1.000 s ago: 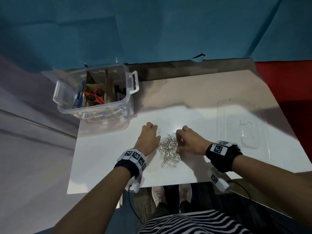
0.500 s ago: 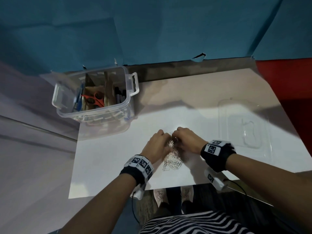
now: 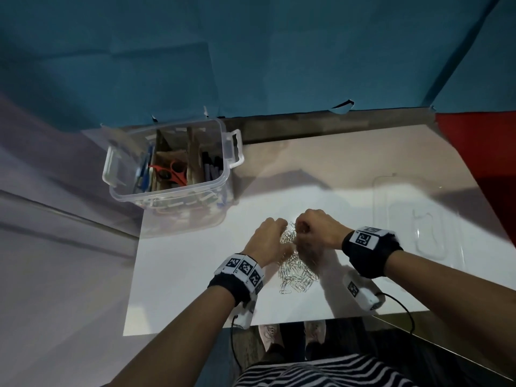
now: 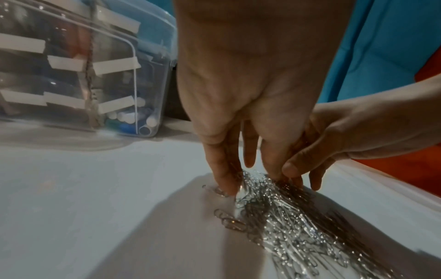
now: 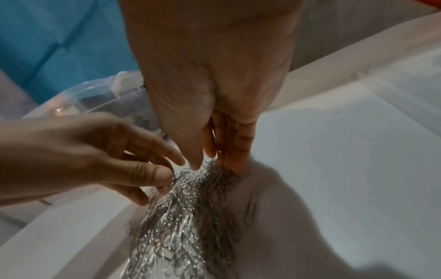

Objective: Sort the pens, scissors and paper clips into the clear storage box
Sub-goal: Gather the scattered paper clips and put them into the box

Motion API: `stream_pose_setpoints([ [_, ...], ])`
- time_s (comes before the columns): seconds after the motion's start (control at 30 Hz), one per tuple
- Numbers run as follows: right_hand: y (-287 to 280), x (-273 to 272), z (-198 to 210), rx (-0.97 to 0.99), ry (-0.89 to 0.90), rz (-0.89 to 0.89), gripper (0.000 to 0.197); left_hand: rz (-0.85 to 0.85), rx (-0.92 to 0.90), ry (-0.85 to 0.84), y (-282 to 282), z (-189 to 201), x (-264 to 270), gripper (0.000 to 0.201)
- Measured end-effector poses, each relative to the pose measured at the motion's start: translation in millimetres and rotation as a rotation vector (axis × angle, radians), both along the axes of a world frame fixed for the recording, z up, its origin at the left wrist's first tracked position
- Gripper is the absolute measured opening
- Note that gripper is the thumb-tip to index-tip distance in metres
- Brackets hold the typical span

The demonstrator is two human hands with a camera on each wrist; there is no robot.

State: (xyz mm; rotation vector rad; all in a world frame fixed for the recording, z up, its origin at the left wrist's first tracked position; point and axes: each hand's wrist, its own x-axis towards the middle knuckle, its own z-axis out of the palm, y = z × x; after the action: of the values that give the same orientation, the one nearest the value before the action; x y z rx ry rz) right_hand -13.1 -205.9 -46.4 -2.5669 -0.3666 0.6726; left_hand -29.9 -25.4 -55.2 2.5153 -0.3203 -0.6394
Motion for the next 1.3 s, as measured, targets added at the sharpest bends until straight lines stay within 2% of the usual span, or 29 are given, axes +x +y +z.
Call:
stream_pose_setpoints([
  [0.07, 8, -6, -1, -0.061, -0.006, 0.062, 0.031, -0.039, 0.038, -0.001, -4, -3, -8, 0.045],
  [0.13, 14, -11, -4, -0.067, -0.054, 0.081, 0.026, -0.021, 0.037, -0.042, -8, -8, -13, 0.046],
  [0.23, 18, -10, -6, -0.037, -0.091, 0.041, 0.013, 0.025, 0.012, -0.067, -10, -11, -10, 0.032],
  [0.37, 16, -2, -2, -0.015, -0.064, -0.012, 0.010, 0.100, -0.020, -0.047, -2, -8, 4, 0.011],
  [0.5, 11, 10, 9, 0.035, -0.033, -0.066, 0.012, 0.155, -0.089, 0.014, 9, -1, 23, 0.013],
  [0.67, 1, 31, 45, 0.112, -0.071, -0.050, 0.011, 0.138, -0.189, -0.046, 16, 36, 42, 0.010],
  [0.77, 1, 47, 63, 0.225, -0.045, -0.119, 0.004, 0.133, -0.248, -0.049, 17, 66, 55, 0.013],
  [0.9, 15, 67, 102, 0.310, -0.041, -0.180, 0.003, 0.152, -0.328, -0.086, 32, 113, 72, 0.009],
  [1.03, 42, 90, 141, 0.374, -0.058, -0.146, 0.005, 0.212, -0.348, -0.179, 67, 156, 86, 0.014],
  [1.17, 89, 123, 165, 0.445, -0.095, -0.136, 0.007, 0.336, -0.430, -0.217, 118, 179, 111, 0.013],
  [1.3, 153, 156, 173, 0.478, -0.092, -0.153, 0.012, 0.569, -0.437, -0.305, 171, 180, 143, 0.018],
])
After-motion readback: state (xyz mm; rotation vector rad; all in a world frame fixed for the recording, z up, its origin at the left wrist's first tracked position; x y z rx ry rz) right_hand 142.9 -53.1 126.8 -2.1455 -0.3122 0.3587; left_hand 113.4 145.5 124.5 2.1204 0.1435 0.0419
